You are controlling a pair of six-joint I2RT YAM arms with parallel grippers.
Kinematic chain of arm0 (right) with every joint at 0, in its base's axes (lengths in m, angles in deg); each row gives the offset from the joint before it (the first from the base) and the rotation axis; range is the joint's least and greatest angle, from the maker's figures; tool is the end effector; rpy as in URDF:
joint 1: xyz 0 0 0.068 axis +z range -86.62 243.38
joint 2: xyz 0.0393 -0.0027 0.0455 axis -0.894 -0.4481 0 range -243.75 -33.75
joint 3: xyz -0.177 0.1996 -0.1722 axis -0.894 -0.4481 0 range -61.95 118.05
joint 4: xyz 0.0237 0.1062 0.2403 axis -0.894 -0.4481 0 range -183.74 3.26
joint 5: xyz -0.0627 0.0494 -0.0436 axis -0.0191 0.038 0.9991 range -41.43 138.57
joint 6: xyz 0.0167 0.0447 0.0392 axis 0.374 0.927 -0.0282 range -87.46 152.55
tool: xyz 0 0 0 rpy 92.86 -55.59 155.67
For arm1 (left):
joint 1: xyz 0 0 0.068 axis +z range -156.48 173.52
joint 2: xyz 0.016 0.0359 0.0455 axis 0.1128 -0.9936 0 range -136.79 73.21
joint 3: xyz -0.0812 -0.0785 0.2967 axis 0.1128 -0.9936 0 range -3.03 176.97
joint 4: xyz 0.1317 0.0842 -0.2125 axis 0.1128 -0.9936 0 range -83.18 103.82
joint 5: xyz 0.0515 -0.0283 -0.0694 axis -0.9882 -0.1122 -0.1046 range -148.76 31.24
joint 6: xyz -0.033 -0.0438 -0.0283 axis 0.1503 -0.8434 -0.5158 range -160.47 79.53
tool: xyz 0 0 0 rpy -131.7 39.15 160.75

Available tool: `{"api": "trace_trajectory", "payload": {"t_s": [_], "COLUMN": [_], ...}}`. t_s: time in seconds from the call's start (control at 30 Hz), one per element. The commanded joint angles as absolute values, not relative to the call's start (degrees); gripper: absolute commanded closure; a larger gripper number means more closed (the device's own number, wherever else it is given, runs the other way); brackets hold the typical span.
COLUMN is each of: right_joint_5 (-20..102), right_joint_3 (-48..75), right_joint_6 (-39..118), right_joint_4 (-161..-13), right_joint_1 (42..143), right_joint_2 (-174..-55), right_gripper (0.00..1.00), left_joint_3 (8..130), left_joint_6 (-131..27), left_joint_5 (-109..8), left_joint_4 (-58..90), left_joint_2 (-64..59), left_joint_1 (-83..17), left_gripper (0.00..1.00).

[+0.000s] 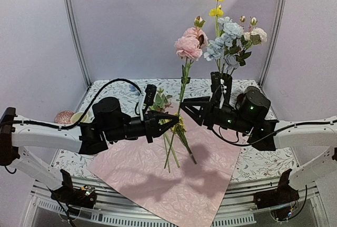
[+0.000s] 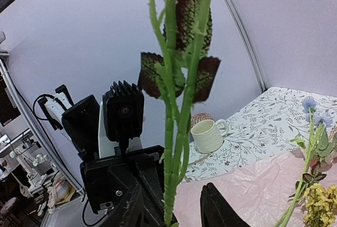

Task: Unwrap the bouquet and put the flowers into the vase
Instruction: Pass from the left arm to the right

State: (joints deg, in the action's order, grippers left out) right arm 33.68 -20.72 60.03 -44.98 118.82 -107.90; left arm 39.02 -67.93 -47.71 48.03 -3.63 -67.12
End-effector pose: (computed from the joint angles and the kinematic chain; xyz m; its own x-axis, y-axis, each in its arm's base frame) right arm 0.1565 0.2484 0.3458 -0.3564 0.2688 -0.8948 -0.8741 0.2425 0.4209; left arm 0.1425 -0.2716 0.3221 -0.4423 -0.1371 -0.8863 0.8400 0.2829 -0.4629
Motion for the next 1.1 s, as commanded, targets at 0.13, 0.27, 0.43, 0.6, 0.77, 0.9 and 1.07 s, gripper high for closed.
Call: {"api": "trace_trajectory", "payload": {"t_s": [0.13,0.27,0.43,0.6,0.77,0.9,1.07], "right_joint_5": [32.4,32.2,31.3,30.9,32.0,35.8,41.8], "right_joint_3": [-16.9,-16.4,-16.1,-16.1,-16.3,-16.1,-16.2], "right_joint_6": [59.6,59.5,59.5,59.3,57.9,54.8,50.5], "right_joint_4": [-43.4,-43.4,-43.4,-43.6,-45.5,-51.1,-58.2], "right_joint_1": [118.8,118.8,118.8,118.8,118.8,118.7,118.1], "right_joint_2": [-110.0,-110.3,-110.8,-110.9,-109.8,-107.5,-104.2], "right_gripper": [0.67,0.75,0.79,0.92,0.97,0.97,0.97], "left_joint_3": [38.9,39.1,39.0,38.9,38.2,37.2,36.5], "left_joint_6": [-67.2,-67.0,-66.8,-66.0,-65.3,-65.4,-64.8], "left_joint_5": [-44.1,-43.7,-43.6,-42.8,-42.4,-44.1,-47.1], "left_joint_4": [51.9,51.7,51.5,51.9,52.2,52.1,49.4], "left_joint_2": [-4.1,-4.2,-4.2,-4.0,-3.4,-2.0,-0.1], "left_joint_1": [-66.7,-66.7,-66.7,-66.8,-66.7,-66.8,-66.7], "left_gripper": [1.00,1.00,1.00,1.00,0.78,0.48,0.20]}}
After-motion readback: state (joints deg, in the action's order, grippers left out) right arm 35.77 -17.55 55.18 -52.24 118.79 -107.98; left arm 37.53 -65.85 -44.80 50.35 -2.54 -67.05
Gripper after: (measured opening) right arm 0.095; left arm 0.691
